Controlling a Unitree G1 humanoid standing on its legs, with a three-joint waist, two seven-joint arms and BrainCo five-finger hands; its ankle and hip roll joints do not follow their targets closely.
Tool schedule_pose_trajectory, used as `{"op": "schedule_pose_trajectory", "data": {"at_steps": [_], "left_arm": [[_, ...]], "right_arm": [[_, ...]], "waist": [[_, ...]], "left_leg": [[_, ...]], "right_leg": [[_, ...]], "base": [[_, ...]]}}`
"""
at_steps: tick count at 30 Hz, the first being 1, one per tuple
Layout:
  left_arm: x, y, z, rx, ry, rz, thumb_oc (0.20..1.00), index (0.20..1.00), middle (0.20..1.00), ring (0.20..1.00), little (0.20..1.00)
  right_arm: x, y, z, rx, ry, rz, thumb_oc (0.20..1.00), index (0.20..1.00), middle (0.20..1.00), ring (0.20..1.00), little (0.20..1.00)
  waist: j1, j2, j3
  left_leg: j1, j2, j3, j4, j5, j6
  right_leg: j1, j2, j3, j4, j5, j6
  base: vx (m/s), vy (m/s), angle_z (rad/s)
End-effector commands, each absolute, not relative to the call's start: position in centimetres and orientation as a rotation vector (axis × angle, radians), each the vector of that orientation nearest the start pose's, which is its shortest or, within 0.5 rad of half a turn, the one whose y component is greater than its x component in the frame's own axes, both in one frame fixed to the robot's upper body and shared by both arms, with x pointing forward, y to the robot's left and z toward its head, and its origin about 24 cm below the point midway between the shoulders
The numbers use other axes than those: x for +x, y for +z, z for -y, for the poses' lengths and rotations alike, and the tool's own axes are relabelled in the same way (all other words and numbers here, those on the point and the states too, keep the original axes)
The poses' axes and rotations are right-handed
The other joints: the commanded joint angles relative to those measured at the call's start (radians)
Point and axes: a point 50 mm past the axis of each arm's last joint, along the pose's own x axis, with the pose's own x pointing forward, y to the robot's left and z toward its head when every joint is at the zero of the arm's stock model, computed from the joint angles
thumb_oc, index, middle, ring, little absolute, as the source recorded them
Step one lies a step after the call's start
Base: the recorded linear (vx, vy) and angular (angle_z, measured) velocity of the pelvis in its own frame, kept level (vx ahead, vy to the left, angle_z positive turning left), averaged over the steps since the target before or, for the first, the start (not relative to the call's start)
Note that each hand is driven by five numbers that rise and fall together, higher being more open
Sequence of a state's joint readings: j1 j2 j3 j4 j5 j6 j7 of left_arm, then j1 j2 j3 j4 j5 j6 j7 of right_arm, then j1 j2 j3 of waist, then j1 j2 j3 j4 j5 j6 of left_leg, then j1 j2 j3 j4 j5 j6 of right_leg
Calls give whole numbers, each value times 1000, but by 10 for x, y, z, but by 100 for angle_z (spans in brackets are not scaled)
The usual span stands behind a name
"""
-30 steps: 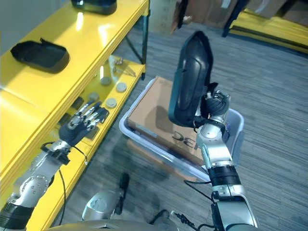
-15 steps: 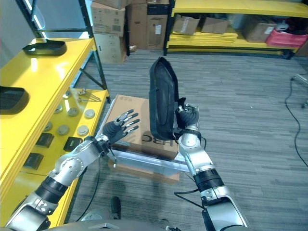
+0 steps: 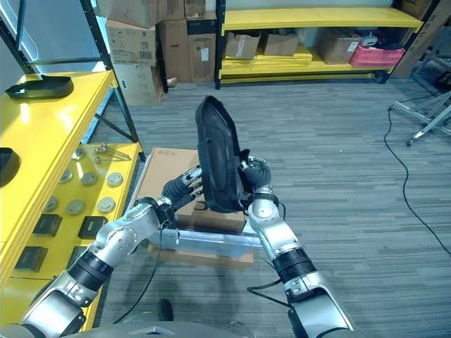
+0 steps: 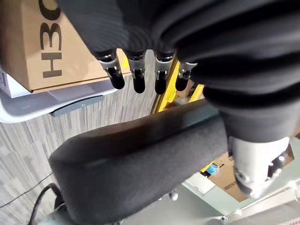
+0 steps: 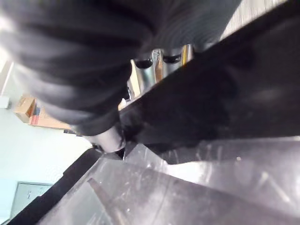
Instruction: Move parts from the plastic box to the shelf.
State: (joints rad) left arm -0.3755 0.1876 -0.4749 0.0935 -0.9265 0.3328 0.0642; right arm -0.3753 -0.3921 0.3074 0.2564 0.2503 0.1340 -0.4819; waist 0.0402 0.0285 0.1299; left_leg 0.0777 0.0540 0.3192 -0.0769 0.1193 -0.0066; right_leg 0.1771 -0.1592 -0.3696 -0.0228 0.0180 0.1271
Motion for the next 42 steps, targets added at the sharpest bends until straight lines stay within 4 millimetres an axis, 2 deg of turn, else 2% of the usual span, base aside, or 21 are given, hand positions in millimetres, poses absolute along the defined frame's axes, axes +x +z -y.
{"op": "schedule_pose_trajectory", "data": {"at_steps": [1, 10, 21, 26, 33, 39, 42], "left_arm": [[292, 94, -9, -447, -696, -272, 1000, 1000, 1000, 1000, 1000], [287, 93, 4, -480, -734, -314, 1000, 1000, 1000, 1000, 1000], [286, 94, 8, -415, -704, -273, 1000, 1000, 1000, 1000, 1000], [297, 100, -10, -357, -584, -193, 1000, 1000, 1000, 1000, 1000], [315, 111, -61, -251, -423, -76, 1000, 1000, 1000, 1000, 1000], [318, 103, -90, -260, -382, -98, 1000, 1000, 1000, 1000, 1000], [317, 100, -94, -265, -392, -115, 1000, 1000, 1000, 1000, 1000]], "right_arm": [[343, 117, 156, -234, -148, 144, 200, 200, 200, 200, 200], [345, 111, 130, -279, -37, 114, 200, 200, 200, 200, 200], [343, 109, 116, -311, 16, 102, 200, 200, 200, 200, 200], [344, 109, 122, -343, -12, 93, 200, 200, 200, 200, 200], [346, 110, 154, -407, -110, 76, 200, 200, 200, 200, 200], [347, 111, 176, -446, -146, 69, 200, 200, 200, 200, 200], [346, 110, 181, -445, -153, 69, 200, 200, 200, 200, 200]], "waist": [[33, -6, -62], [35, -3, -67], [37, -3, -67], [43, -3, -68], [67, -1, -70], [86, 0, -72], [88, -1, -74]], "left_leg": [[37, 56, 9, 30, -98, -43], [36, 51, 2, 37, -99, -41], [37, 50, -5, 39, -100, -40], [38, 49, -9, 42, -101, -40], [41, 46, -27, 43, -101, -43], [39, 40, -45, 43, -102, -40], [39, 38, -47, 43, -102, -40]], "right_leg": [[-32, -52, -56, 32, -23, 74], [-27, -54, -61, 40, -27, 70], [-25, -55, -64, 46, -30, 67], [-21, -56, -66, 47, -32, 66], [-9, -54, -75, 47, -37, 65], [-4, -53, -81, 50, -42, 61], [-4, -52, -81, 50, -43, 61]], "base": [[32, 14, -9], [10, 3, -1], [0, 0, 0], [0, 0, 0], [9, 4, 0], [7, 6, 5], [7, 4, 6]]}}
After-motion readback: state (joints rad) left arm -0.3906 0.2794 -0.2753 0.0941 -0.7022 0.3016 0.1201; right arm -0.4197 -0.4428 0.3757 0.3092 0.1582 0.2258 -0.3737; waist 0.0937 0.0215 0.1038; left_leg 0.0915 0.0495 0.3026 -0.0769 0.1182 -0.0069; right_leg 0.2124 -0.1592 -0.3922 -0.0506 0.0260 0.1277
